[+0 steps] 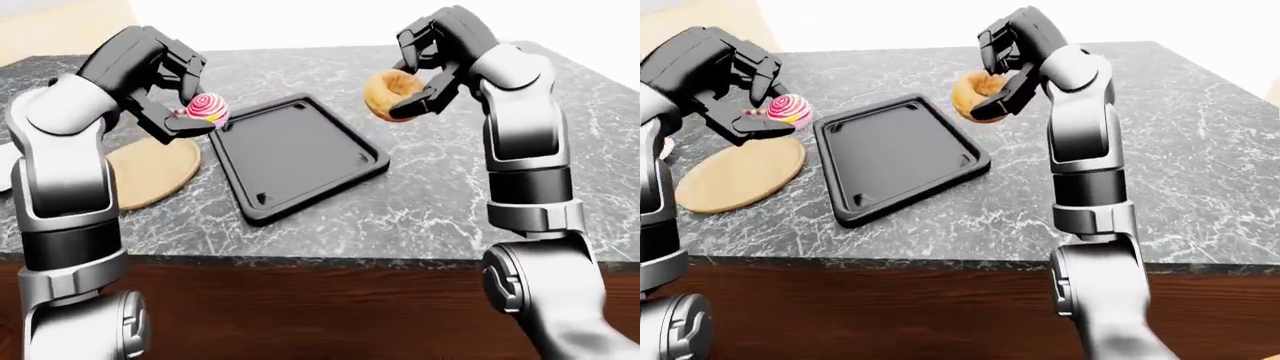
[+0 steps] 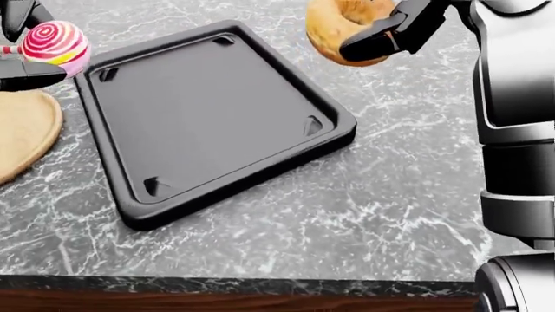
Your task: Move the dessert items from the plate to the tray.
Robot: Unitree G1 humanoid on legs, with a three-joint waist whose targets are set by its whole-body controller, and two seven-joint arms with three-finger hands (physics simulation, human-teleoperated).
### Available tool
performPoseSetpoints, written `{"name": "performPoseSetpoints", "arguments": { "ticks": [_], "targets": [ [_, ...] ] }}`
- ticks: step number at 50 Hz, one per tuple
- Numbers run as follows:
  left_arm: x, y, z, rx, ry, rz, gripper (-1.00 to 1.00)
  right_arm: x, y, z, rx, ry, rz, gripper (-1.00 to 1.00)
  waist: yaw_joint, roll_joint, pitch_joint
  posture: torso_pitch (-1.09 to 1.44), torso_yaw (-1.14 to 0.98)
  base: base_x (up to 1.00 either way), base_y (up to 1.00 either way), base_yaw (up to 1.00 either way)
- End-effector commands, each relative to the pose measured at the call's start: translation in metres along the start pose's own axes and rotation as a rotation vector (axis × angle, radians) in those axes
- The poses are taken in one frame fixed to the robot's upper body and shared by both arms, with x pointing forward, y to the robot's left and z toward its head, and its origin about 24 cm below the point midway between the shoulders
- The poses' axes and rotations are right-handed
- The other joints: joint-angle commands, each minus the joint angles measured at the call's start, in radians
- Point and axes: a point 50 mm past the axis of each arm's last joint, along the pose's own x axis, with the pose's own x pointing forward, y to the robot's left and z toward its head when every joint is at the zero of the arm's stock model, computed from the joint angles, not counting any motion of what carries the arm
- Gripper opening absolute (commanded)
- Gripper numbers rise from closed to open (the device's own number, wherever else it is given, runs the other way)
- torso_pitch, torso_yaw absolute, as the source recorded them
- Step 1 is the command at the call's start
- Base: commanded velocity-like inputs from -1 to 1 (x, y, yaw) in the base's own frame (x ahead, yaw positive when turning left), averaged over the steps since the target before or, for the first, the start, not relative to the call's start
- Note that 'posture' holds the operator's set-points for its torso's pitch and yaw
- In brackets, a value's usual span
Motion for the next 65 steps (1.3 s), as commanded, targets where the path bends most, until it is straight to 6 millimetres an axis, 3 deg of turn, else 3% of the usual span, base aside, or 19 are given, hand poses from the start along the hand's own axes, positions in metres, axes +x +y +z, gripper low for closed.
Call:
{"name": "performPoseSetpoints", "arguments": {
  "ticks": [1,3,4,5,7,8,9,11,12,13,14,15,17,26,31,37,45,51,65],
  "targets": [
    [-0.003,0.009,0.005,0.015,-0.019,0.045,-1.00,0.000,-0.001,0.014,-0.020,-0.059,-0.019,-1.00,0.004,-0.003,-0.023,0.00,0.00,0.00,0.00,0.00],
    [-0.003,0.010,0.006,0.016,-0.018,0.046,-1.00,-0.001,0.000,0.015,-0.044,-0.063,-0.006,-1.00,-0.001,0.054,-0.025,0.00,0.00,0.00,0.00,0.00],
    [-0.004,0.010,0.006,0.016,-0.019,0.046,-1.00,-0.002,-0.001,0.017,-0.022,-0.069,-0.012,-1.00,0.003,0.022,-0.019,0.00,0.00,0.00,0.00,0.00],
    [-0.004,0.010,0.006,0.016,-0.019,0.046,-1.00,-0.001,0.000,0.016,-0.026,-0.065,-0.003,-1.00,0.006,0.027,-0.019,0.00,0.00,0.00,0.00,0.00],
    [-0.004,0.010,0.006,0.017,-0.018,0.047,-1.00,-0.002,0.000,0.018,-0.020,-0.075,0.006,-1.00,0.014,0.015,-0.029,0.00,0.00,0.00,0.00,0.00],
    [-0.005,0.010,0.006,0.016,-0.018,0.046,-1.00,-0.002,0.001,0.017,-0.047,-0.071,0.006,-1.00,0.017,0.022,-0.060,0.00,0.00,0.57,0.33,0.00],
    [-0.005,0.010,0.005,0.016,-0.017,0.045,-1.00,-0.002,0.001,0.018,0.005,-0.076,0.013,-1.00,0.021,-0.012,-0.001,0.00,0.00,0.63,0.34,0.00],
    [-0.005,0.009,0.005,0.016,-0.017,0.044,-1.00,-0.002,0.000,0.018,-0.018,-0.078,0.001,-1.00,0.022,-0.031,0.045,0.00,0.00,1.00,0.22,0.00],
    [-0.005,0.009,0.005,0.016,-0.016,0.044,-1.00,-0.002,0.001,0.017,-0.013,-0.072,0.002,-1.00,0.024,-0.059,0.075,0.00,0.00,0.00,0.00,0.00],
    [-0.005,0.009,0.005,0.015,-0.017,0.045,-1.00,-0.001,0.000,0.018,-0.011,-0.070,-0.011,-1.00,0.032,-0.052,0.011,0.00,0.00,0.00,0.00,0.00],
    [-0.004,0.009,0.005,0.015,-0.018,0.046,-1.00,-0.001,-0.001,0.018,-0.018,-0.071,-0.014,-1.00,0.033,-0.055,-0.014,0.00,0.00,0.00,0.00,0.00],
    [-0.004,0.009,0.005,0.016,-0.020,0.046,-1.00,-0.001,-0.001,0.017,-0.021,-0.067,-0.012,-1.00,0.041,-0.039,-0.019,0.00,0.00,0.00,0.00,0.00],
    [-0.004,0.011,0.007,0.015,-0.024,0.050,-1.00,-0.001,0.000,0.019,-0.020,-0.070,-0.007,-1.00,0.045,-0.036,-0.031,0.00,0.00,0.00,0.00,0.00],
    [0.009,0.006,0.019,0.020,-0.057,0.026,-1.00,0.010,-0.002,0.023,-0.013,-0.038,-0.031,-1.00,0.050,-0.019,-0.031,0.00,0.00,0.00,0.00,0.00],
    [0.020,0.005,0.026,0.030,-0.074,0.006,-1.00,0.021,0.001,0.037,-0.059,-0.034,-0.005,-1.00,0.046,-0.015,-0.028,0.00,0.00,0.00,0.00,0.00],
    [0.039,0.003,0.035,0.048,-0.089,-0.014,-1.00,0.038,0.013,0.042,-0.111,-0.018,0.040,-1.00,0.042,-0.013,-0.026,0.00,0.00,0.00,0.00,0.00],
    [0.075,-0.016,0.054,0.047,-0.112,-0.029,-1.00,0.055,0.037,0.036,-0.146,0.010,0.067,-1.00,0.042,-0.016,-0.029,0.00,0.00,0.00,0.00,0.00],
    [0.097,-0.036,0.057,0.039,-0.119,-0.026,-1.00,0.060,0.051,0.026,-0.135,0.030,0.068,-1.00,0.043,-0.021,-0.034,0.00,0.00,0.00,0.00,0.00],
    [0.108,-0.051,0.051,0.033,-0.104,0.032,-1.00,0.062,0.054,0.019,-0.089,0.054,-0.021,-1.00,0.035,-0.017,-0.046,0.00,0.00,0.00,0.00,0.00]
  ]
}}
